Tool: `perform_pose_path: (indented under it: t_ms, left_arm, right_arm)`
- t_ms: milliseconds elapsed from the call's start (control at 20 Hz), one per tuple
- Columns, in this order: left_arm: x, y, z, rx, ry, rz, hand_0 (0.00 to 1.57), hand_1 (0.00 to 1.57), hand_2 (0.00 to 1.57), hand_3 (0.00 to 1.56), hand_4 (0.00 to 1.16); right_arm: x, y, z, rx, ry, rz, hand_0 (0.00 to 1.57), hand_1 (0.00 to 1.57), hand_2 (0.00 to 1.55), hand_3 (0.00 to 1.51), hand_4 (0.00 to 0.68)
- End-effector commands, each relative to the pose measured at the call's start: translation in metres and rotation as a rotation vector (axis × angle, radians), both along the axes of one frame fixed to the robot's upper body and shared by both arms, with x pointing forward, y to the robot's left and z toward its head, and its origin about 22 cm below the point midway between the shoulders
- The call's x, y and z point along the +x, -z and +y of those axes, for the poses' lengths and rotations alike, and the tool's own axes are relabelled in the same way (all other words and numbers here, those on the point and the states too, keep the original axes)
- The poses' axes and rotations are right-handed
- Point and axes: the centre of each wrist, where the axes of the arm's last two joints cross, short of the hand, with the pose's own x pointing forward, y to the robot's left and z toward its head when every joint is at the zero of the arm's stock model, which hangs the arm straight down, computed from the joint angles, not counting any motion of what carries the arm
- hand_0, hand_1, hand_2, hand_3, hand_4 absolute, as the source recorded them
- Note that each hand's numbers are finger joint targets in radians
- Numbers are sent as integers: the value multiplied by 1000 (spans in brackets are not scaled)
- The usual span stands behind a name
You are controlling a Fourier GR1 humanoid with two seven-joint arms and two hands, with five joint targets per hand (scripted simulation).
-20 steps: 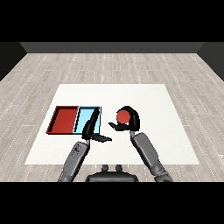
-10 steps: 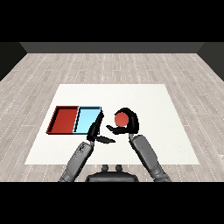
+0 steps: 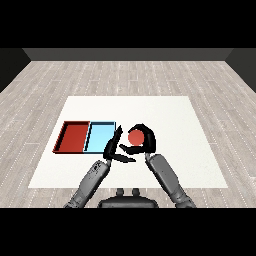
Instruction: Pick the red can and put it in the red box
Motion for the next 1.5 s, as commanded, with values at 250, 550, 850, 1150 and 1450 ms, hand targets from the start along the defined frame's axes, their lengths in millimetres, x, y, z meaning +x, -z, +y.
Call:
perform_pose_path:
  t_ms: [250, 550, 850, 1150, 1450]
  left_arm:
    - [18, 0, -1, -35, 11, -2, 0, 0, 0, 0, 0]
    - [16, 10, -27, -37, 27, 24, 0, 0, 0, 0, 0]
    - [15, 6, -19, -55, 75, 23, 0, 0, 0, 0, 0]
    - [5, 1, -24, -25, -114, 15, 0, 0, 0, 0, 821]
    - [8, 6, -33, -64, -163, 68, 1571, 1571, 1561, 1475, 1120]
  right_arm:
    - [-8, -1, 17, 57, -66, 33, 1469, 1469, 1432, 1399, 644]
    - [-15, 9, 45, 66, -57, -8, 1515, 1515, 1451, 1419, 652]
    - [-5, 6, 40, 53, -73, 17, 1524, 1524, 1454, 1402, 648]
    - [-6, 4, 38, 50, -65, 22, 1534, 1534, 1468, 1405, 649]
    - [-12, 3, 30, 54, -64, 11, 1494, 1494, 1448, 1391, 654]
